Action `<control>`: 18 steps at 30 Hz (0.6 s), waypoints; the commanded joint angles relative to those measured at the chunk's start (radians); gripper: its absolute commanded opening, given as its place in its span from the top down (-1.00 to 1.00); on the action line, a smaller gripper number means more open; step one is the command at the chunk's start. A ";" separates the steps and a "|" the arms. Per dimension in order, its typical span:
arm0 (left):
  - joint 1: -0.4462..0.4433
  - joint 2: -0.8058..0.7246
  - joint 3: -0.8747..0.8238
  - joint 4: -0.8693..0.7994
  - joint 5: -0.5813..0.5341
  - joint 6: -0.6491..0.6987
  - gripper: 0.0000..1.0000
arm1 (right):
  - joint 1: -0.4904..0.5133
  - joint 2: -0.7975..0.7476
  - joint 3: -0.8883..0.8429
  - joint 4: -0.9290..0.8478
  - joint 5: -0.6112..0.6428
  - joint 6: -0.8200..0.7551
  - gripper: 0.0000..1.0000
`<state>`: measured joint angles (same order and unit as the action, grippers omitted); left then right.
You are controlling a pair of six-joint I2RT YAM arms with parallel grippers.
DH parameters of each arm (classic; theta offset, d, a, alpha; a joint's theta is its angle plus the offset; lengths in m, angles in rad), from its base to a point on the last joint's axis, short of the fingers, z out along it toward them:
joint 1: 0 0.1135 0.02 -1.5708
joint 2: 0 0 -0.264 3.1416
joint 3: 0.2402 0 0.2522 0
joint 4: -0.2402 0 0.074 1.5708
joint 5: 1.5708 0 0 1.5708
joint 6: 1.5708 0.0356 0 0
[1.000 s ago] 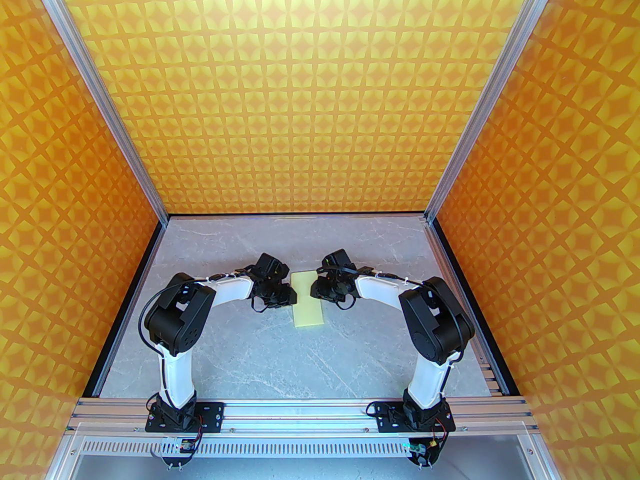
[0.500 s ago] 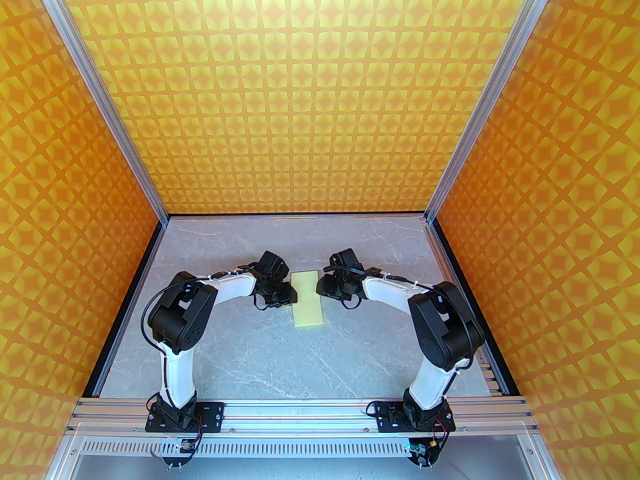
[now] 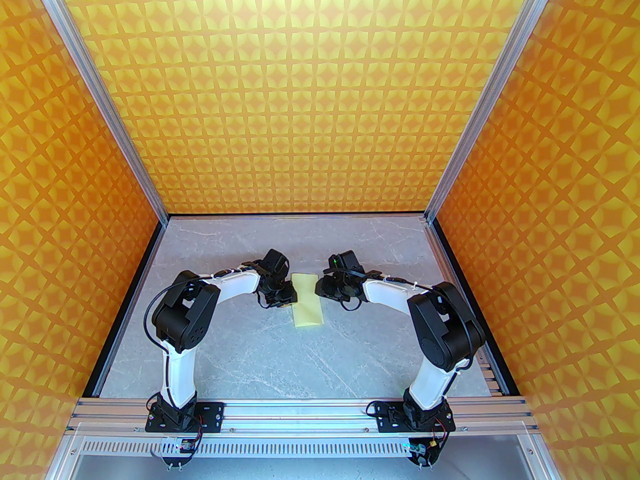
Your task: Fold a paper plane with a square sheet of paper (fold left side to right side)
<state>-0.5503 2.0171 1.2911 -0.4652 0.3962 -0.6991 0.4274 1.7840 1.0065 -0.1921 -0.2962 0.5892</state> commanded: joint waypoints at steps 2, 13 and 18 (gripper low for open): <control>-0.005 0.067 0.013 0.016 -0.103 -0.015 0.69 | -0.003 0.030 -0.008 0.028 -0.021 0.000 0.33; -0.017 0.089 0.053 -0.003 -0.103 -0.018 0.58 | -0.002 0.073 -0.023 0.053 -0.082 0.011 0.34; -0.025 0.091 0.062 -0.005 -0.103 -0.005 0.49 | -0.002 0.095 -0.031 0.074 -0.105 0.020 0.35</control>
<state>-0.5648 2.0377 1.3437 -0.5205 0.3840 -0.7105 0.4248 1.8462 0.9897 -0.1493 -0.3695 0.5934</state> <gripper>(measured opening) 0.247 0.327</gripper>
